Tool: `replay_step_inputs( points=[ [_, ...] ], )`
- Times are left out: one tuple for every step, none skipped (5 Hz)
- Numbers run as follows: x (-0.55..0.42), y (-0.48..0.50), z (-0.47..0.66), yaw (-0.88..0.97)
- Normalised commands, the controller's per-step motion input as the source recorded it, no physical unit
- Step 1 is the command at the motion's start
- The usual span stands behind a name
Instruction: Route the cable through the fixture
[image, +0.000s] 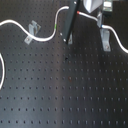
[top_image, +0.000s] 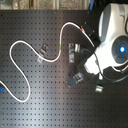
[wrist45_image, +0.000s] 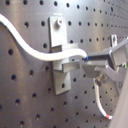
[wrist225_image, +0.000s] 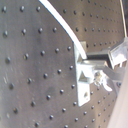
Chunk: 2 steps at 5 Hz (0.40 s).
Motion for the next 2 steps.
replay_step_inputs(
  points=[
    [-0.120,-0.082,0.01,0.10],
    [-0.278,-0.095,0.05,0.13]
  ],
)
